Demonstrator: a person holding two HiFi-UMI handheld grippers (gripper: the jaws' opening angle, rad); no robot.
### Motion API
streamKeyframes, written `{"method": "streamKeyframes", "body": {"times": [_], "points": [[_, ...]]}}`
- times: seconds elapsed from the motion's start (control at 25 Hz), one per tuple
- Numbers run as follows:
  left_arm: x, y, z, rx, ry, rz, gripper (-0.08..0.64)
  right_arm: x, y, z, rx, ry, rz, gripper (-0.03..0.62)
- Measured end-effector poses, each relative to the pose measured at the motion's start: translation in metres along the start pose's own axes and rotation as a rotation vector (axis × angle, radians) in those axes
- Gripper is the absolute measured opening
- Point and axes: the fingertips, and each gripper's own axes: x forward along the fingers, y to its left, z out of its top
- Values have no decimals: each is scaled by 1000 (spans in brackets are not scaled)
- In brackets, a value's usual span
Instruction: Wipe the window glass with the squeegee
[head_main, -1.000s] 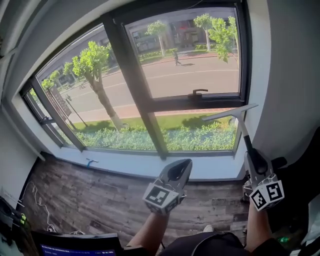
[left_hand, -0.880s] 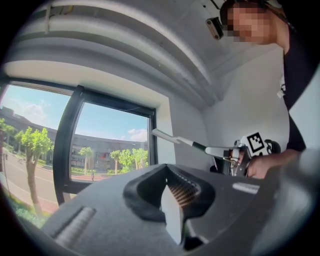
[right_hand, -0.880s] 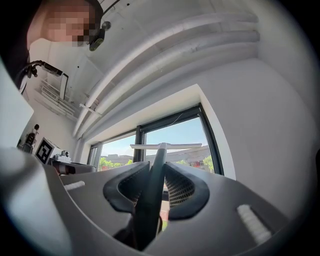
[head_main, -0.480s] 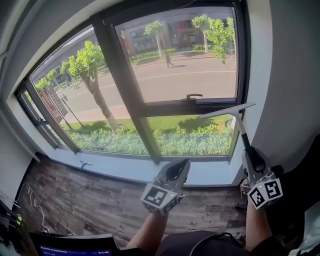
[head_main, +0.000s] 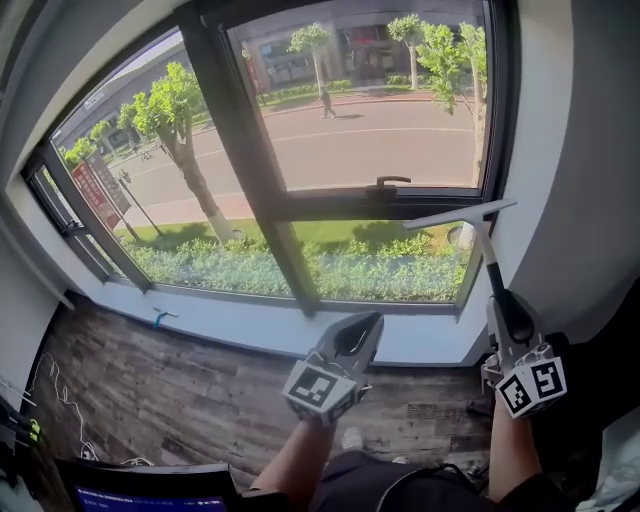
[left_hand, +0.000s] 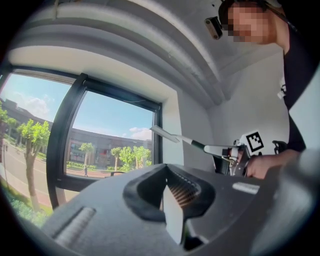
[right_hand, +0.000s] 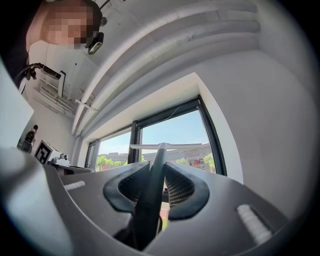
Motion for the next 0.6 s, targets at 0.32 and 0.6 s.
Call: {"method": "streamKeyframes", "body": {"times": [0.32, 0.6], "points": [[25, 48, -25, -26, 9, -54, 3, 39, -4, -25, -14, 8, -48, 100], [73, 105, -13, -27, 9, -151, 3, 92, -8, -30, -21, -10, -133, 100]]}}
